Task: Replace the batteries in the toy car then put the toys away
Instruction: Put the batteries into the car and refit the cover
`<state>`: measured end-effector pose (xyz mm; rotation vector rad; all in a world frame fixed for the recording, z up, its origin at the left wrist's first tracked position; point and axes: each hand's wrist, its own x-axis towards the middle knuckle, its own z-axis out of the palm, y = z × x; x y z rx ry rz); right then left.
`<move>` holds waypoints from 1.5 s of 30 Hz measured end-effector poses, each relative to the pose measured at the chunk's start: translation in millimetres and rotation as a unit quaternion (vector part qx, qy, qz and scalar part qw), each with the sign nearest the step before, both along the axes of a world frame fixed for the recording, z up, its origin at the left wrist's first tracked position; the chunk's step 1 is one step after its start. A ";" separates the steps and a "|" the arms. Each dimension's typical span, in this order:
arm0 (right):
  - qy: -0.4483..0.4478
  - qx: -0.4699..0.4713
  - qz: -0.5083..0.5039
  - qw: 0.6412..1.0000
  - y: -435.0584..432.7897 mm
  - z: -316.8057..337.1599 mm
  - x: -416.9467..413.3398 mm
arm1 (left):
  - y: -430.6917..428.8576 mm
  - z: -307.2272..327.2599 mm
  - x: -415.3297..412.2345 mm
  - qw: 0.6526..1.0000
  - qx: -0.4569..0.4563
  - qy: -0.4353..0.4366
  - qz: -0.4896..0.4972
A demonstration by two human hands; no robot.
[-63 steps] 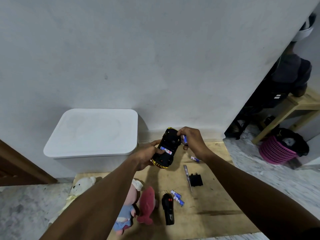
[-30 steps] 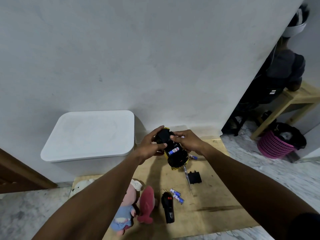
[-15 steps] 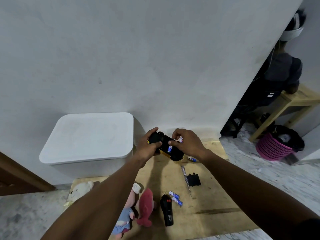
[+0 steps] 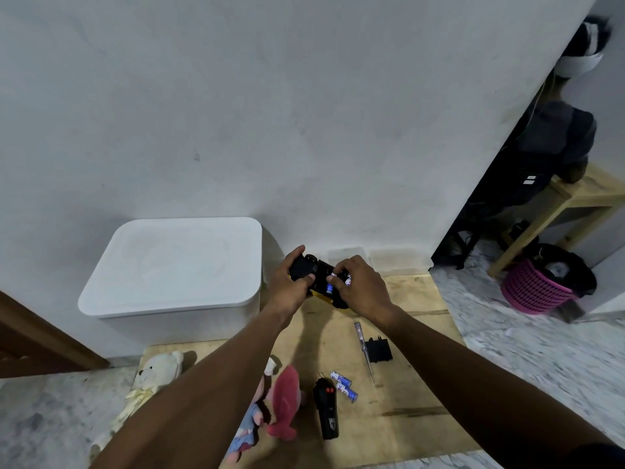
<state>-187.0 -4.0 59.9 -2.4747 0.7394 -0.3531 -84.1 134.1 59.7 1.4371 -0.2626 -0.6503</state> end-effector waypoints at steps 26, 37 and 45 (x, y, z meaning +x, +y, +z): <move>-0.049 -0.014 -0.039 0.998 7.1 -10.2 8.4 | -10.9 8.3 4.6 0.999 -0.021 0.044 0.007; -0.027 -0.019 -0.028 0.999 15.5 -14.6 6.1 | -8.2 6.2 1.3 0.999 -0.017 0.048 0.016; -0.044 -0.020 -0.041 0.998 15.5 -7.2 5.4 | -6.7 9.5 -1.6 0.998 -0.013 0.055 0.017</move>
